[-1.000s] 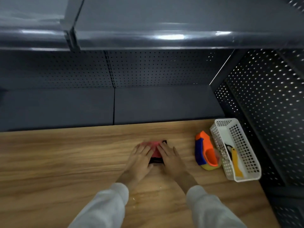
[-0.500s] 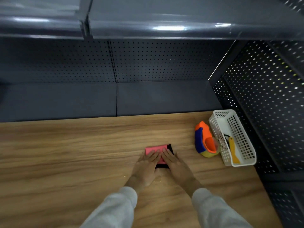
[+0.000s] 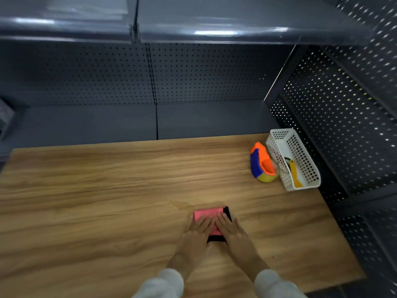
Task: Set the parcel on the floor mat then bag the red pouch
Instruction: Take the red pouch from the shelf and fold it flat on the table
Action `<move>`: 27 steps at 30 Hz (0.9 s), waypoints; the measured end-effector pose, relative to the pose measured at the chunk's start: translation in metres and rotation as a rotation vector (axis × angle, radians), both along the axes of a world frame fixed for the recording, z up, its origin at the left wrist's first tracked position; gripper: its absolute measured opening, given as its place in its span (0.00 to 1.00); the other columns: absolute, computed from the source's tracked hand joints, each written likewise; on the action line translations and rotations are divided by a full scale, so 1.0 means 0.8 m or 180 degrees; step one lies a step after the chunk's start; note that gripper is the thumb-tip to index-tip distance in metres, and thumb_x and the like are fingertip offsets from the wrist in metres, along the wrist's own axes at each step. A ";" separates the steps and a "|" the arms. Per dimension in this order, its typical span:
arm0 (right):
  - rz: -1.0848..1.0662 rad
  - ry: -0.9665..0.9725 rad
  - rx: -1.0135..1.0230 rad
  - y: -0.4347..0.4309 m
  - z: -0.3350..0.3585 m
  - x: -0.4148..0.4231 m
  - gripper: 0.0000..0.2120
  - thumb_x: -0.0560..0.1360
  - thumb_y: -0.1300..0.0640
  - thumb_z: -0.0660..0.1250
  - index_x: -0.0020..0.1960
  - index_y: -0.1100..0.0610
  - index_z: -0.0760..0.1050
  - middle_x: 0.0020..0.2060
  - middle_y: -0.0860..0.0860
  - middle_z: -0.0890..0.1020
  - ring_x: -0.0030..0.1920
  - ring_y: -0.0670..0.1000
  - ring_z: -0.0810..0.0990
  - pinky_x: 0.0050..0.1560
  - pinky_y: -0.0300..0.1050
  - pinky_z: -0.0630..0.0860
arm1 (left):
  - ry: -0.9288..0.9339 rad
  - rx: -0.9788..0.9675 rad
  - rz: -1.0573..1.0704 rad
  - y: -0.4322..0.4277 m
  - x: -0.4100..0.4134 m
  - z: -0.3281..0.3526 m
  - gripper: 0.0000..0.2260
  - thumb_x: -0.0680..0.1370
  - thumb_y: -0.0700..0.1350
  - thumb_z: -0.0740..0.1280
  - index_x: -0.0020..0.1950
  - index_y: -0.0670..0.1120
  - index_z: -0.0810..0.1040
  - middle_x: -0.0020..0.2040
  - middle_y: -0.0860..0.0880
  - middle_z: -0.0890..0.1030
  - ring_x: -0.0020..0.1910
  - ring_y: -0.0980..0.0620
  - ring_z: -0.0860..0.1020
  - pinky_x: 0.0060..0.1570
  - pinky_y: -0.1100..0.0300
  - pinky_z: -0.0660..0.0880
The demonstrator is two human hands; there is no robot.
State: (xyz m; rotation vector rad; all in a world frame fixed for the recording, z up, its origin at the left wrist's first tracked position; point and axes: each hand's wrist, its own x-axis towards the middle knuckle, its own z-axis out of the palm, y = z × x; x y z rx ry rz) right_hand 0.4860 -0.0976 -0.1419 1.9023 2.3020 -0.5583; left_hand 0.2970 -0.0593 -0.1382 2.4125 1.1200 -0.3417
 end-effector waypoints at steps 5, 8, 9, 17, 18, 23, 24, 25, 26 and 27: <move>-0.0023 -0.0085 -0.0023 -0.049 -0.012 -0.015 0.35 0.68 0.49 0.59 0.76 0.54 0.65 0.80 0.48 0.59 0.80 0.46 0.44 0.74 0.50 0.51 | -0.0100 0.0064 -0.0004 -0.044 -0.018 0.002 0.30 0.70 0.50 0.57 0.73 0.48 0.72 0.73 0.52 0.72 0.71 0.50 0.72 0.68 0.44 0.57; 0.0089 -0.0232 0.0097 -0.079 -0.022 -0.023 0.42 0.69 0.52 0.58 0.81 0.53 0.51 0.78 0.49 0.62 0.80 0.48 0.44 0.74 0.53 0.51 | -0.0123 0.0049 -0.0028 -0.071 -0.030 0.007 0.31 0.69 0.53 0.56 0.73 0.48 0.72 0.73 0.51 0.73 0.71 0.50 0.71 0.67 0.44 0.58; 0.0113 -0.0278 0.0170 -0.086 -0.024 -0.025 0.43 0.69 0.53 0.58 0.81 0.53 0.47 0.77 0.50 0.62 0.80 0.48 0.44 0.74 0.53 0.50 | -0.0133 0.0051 -0.0039 -0.079 -0.034 0.007 0.32 0.69 0.55 0.57 0.72 0.48 0.73 0.72 0.51 0.73 0.71 0.51 0.72 0.67 0.44 0.58; 0.0256 -0.0408 0.0891 -0.106 -0.038 -0.081 0.35 0.77 0.59 0.53 0.81 0.58 0.43 0.81 0.52 0.45 0.81 0.51 0.44 0.73 0.56 0.52 | 0.0062 -0.0054 0.0048 -0.109 -0.082 -0.007 0.33 0.68 0.61 0.58 0.69 0.49 0.77 0.70 0.52 0.75 0.72 0.52 0.66 0.71 0.44 0.52; 0.0254 -0.0451 0.0907 -0.106 -0.042 -0.087 0.32 0.80 0.60 0.50 0.81 0.58 0.44 0.81 0.53 0.45 0.81 0.51 0.45 0.73 0.56 0.52 | 0.0076 -0.0052 0.0064 -0.109 -0.088 -0.008 0.33 0.67 0.61 0.58 0.69 0.49 0.76 0.70 0.52 0.75 0.71 0.52 0.68 0.70 0.43 0.52; 0.0147 -0.0219 0.0604 -0.102 -0.039 -0.102 0.38 0.74 0.56 0.55 0.81 0.57 0.46 0.82 0.51 0.47 0.80 0.49 0.49 0.73 0.56 0.53 | 0.0036 -0.0052 0.0119 -0.099 -0.101 -0.004 0.34 0.66 0.60 0.57 0.70 0.50 0.75 0.71 0.52 0.74 0.69 0.53 0.73 0.69 0.42 0.53; 0.0124 -0.0152 0.0597 -0.097 -0.036 -0.103 0.39 0.73 0.55 0.55 0.81 0.57 0.46 0.82 0.51 0.47 0.81 0.49 0.48 0.73 0.55 0.53 | 0.0033 -0.0047 0.0128 -0.095 -0.101 -0.004 0.34 0.66 0.60 0.57 0.70 0.50 0.75 0.71 0.52 0.74 0.70 0.53 0.72 0.70 0.42 0.52; 0.0105 -0.0113 0.0596 -0.090 -0.034 -0.105 0.39 0.73 0.54 0.56 0.81 0.57 0.46 0.82 0.51 0.47 0.81 0.49 0.47 0.73 0.55 0.53 | 0.0018 -0.0033 0.0138 -0.091 -0.101 -0.006 0.34 0.66 0.59 0.57 0.70 0.50 0.75 0.71 0.52 0.74 0.70 0.53 0.72 0.70 0.42 0.52; 0.0089 -0.0084 0.0593 -0.083 -0.032 -0.106 0.40 0.72 0.55 0.56 0.81 0.57 0.45 0.82 0.51 0.46 0.81 0.49 0.46 0.73 0.56 0.53 | 0.0005 -0.0021 0.0156 -0.085 -0.101 -0.007 0.33 0.66 0.59 0.57 0.70 0.50 0.76 0.71 0.52 0.74 0.69 0.53 0.73 0.71 0.43 0.51; 0.0077 -0.0043 0.0571 -0.075 -0.029 -0.108 0.40 0.72 0.55 0.56 0.81 0.56 0.45 0.82 0.50 0.46 0.81 0.49 0.46 0.73 0.56 0.52 | -0.0012 -0.0013 0.0178 -0.080 -0.101 -0.007 0.32 0.67 0.58 0.58 0.69 0.50 0.76 0.70 0.53 0.75 0.69 0.53 0.74 0.71 0.43 0.51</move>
